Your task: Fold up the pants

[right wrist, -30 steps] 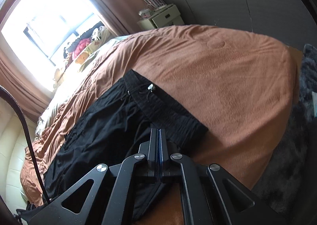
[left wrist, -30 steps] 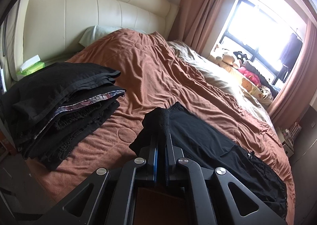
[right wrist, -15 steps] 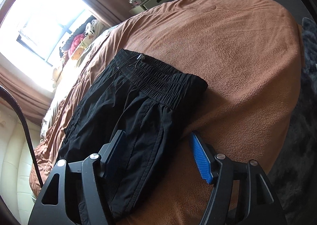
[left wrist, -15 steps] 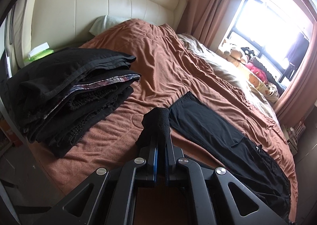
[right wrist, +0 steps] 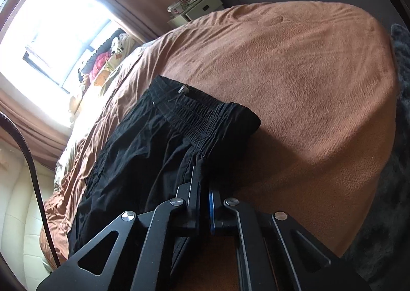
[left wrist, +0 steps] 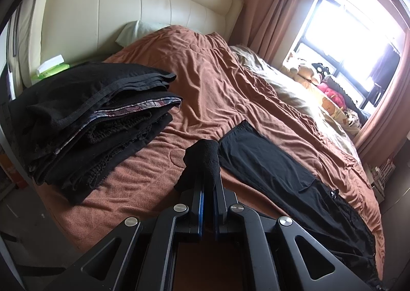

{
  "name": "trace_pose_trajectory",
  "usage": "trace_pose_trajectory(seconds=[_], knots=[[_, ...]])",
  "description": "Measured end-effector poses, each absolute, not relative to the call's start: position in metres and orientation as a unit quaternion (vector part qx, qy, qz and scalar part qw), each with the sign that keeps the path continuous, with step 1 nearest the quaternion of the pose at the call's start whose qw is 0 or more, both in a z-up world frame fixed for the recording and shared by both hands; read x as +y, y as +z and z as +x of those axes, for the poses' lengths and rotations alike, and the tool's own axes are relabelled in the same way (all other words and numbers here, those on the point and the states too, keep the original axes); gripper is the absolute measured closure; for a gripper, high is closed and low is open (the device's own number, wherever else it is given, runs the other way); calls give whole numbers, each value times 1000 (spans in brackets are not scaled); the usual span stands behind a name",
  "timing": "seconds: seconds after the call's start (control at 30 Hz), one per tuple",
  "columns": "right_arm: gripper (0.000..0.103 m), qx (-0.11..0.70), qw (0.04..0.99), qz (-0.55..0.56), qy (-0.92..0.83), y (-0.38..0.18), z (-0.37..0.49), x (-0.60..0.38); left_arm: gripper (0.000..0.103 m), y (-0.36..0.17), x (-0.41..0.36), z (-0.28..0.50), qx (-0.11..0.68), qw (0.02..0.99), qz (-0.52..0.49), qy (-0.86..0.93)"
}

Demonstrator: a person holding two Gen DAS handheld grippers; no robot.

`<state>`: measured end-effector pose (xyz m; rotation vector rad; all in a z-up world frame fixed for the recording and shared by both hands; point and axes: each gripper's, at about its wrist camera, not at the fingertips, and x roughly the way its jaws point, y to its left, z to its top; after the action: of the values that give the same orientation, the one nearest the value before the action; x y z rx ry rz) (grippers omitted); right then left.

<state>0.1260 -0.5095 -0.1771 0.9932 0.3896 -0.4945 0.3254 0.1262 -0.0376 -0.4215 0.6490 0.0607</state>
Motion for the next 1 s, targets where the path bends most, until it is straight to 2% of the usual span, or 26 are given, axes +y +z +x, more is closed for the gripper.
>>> trace_pose_trajectory(seconds=[0.5,0.73,1.0], knots=[[103,89,866,445,-208,-92,115,-528,97,26,92,362,258,947,-192,19],[103,83,879,427,-193,-67,145,-543,97,47,72,398,241,955,-174,26],[103,100,877,422,-208,-61,211,-567,97,43,52,458,251,954,-159,39]])
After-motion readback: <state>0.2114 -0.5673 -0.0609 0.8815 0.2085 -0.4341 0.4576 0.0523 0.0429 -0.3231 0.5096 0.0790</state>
